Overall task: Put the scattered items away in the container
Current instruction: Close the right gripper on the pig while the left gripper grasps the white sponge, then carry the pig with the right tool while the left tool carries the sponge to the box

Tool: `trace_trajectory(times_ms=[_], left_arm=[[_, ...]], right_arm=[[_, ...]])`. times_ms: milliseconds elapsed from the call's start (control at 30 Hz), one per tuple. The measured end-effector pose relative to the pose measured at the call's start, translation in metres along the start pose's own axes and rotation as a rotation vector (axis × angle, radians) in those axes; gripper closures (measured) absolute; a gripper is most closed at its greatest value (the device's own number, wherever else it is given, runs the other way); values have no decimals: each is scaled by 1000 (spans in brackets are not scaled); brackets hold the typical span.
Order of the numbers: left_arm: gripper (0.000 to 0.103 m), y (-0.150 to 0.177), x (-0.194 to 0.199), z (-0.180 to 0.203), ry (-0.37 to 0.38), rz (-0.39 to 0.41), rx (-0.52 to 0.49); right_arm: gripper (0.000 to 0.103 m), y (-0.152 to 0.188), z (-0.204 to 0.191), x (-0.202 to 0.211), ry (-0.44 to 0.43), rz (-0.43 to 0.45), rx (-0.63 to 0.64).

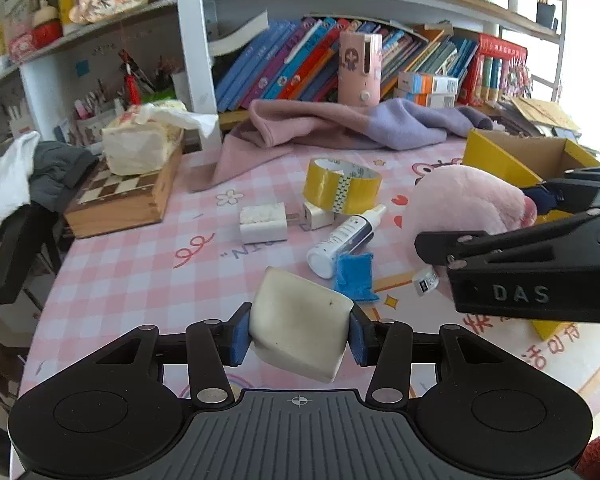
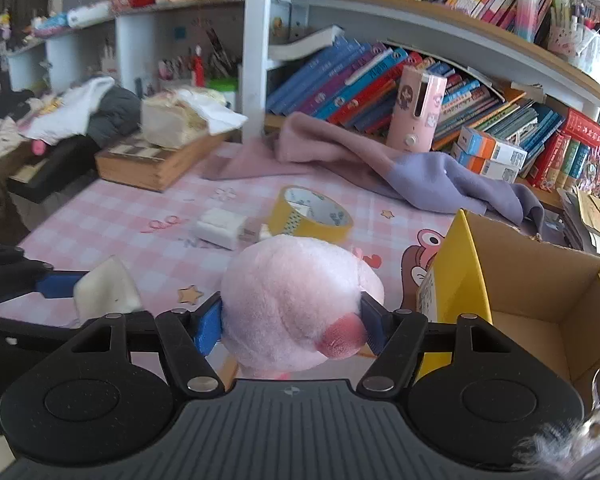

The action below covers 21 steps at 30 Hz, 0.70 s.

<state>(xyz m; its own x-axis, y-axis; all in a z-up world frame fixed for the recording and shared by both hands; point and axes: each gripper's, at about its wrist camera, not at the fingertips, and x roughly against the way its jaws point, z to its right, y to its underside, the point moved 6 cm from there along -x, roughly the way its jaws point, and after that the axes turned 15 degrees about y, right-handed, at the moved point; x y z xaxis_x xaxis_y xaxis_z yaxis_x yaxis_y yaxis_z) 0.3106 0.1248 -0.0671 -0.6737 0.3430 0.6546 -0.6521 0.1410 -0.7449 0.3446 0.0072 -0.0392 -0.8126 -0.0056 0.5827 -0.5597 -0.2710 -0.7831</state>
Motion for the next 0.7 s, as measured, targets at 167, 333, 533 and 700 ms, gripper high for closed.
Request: trace_trajectory(times_ms=[167, 333, 533, 700], left_arm=[[58, 8, 26, 14, -4, 29, -3], [58, 20, 56, 29, -7, 66, -7], [58, 41, 85, 46, -11, 89, 1], [58, 60, 107, 61, -20, 101, 4]], right_arm=[[37, 8, 3, 35, -31, 38, -22], [37, 22, 6, 72, -57, 69, -35], [37, 44, 8, 110, -77, 85, -42], [37, 62, 8, 138, -89, 95, -43]])
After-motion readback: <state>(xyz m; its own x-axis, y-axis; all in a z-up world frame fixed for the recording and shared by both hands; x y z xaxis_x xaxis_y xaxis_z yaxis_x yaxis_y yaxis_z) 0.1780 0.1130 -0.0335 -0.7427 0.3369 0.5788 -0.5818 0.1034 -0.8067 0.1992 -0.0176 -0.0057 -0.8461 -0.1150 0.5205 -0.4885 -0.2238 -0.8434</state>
